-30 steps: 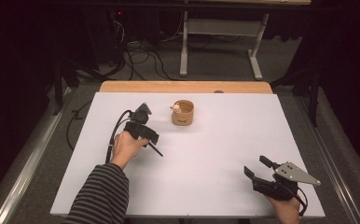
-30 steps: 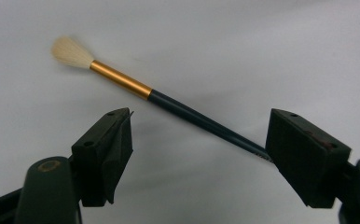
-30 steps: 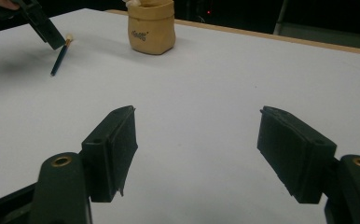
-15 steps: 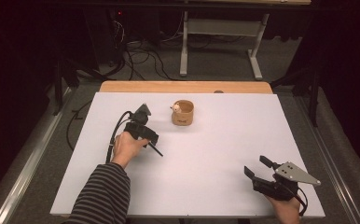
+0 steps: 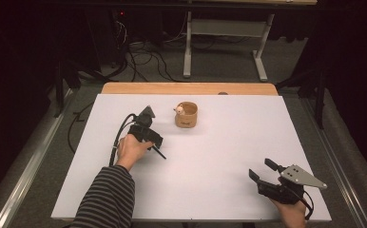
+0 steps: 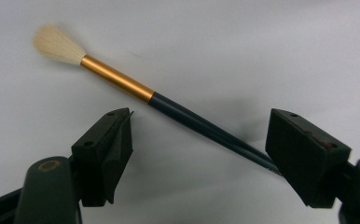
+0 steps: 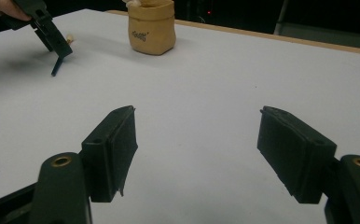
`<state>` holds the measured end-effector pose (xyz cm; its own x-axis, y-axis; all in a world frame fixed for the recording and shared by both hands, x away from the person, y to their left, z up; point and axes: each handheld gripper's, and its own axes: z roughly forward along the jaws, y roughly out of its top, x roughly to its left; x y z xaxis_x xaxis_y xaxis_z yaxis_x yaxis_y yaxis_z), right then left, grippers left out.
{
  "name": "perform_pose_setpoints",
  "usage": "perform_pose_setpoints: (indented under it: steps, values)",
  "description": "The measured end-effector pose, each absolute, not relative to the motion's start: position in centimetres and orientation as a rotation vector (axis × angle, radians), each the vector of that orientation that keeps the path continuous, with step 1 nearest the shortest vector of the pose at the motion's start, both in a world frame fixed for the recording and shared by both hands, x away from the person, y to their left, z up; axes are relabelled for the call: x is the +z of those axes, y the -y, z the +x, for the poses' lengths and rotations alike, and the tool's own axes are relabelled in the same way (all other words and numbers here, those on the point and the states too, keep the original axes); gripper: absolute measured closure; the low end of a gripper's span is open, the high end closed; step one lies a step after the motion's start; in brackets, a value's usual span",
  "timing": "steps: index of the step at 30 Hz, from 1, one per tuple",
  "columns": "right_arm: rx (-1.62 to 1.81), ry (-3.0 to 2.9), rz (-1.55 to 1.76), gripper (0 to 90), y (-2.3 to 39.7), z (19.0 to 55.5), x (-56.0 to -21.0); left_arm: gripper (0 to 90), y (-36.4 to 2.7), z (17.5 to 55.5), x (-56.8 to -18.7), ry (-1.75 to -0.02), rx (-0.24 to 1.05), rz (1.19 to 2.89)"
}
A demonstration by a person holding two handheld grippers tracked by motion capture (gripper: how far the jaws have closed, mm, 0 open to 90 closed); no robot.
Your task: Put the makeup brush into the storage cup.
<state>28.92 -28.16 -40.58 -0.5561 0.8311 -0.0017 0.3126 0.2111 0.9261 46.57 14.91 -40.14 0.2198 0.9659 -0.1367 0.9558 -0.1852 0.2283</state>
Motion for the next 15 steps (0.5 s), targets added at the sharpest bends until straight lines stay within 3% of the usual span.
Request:
perform_pose_setpoints:
  steps: [15]
  values:
    - [1.331, -1.978, 1.06, 30.0, 28.15, 28.89, -40.58, 26.9, -14.41, 46.54, -40.32, -1.789, 0.102, 2.263]
